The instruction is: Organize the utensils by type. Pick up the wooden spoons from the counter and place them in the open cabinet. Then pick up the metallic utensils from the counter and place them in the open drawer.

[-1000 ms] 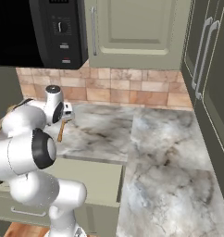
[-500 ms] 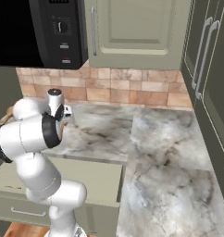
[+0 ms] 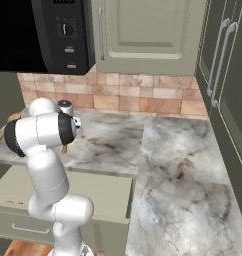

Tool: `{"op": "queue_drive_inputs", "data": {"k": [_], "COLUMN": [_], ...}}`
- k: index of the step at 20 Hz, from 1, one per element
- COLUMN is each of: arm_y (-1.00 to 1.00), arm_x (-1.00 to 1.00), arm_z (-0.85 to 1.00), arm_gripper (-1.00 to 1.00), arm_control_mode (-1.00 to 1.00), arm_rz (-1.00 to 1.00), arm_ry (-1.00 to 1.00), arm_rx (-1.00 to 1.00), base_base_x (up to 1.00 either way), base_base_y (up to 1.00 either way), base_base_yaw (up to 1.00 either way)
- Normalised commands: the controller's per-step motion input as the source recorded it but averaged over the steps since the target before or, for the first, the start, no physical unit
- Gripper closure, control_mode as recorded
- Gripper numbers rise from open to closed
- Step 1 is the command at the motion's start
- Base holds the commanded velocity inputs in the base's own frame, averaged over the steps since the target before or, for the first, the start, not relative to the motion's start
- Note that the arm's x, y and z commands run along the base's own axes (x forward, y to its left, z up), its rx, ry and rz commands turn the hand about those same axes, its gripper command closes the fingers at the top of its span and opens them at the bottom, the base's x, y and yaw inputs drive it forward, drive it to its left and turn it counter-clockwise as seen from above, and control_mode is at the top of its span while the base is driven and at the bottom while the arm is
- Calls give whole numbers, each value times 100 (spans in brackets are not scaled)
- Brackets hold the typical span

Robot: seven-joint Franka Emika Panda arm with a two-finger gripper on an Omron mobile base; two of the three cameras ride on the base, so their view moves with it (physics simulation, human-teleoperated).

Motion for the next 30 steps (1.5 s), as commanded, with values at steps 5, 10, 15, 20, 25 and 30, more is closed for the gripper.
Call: {"op": "queue_drive_inputs", "data": {"k": [5,10,15,20,25,30], "arm_y": [32,16,0,2,10,12], "arm_x": [53,48,44,38,21,1], "arm_z": [-26,-36,-40,-33,-39,-40], "arm_gripper": [-100,-100,-100,-100,-100,100], "arm_control_mode": [-100,-100,-100,-100,-100,-100], "arm_rz": [0,0,0,0,0,0], "arm_ry": [1,5,3,2,2,0], "arm_rx": [0,0,0,-1,-2,-1], "base_base_x": [0,0,0,0,0,0], "base_base_y": [0,0,0,0,0,0], "base_base_yaw": [0,0,0,0,0,0]}}
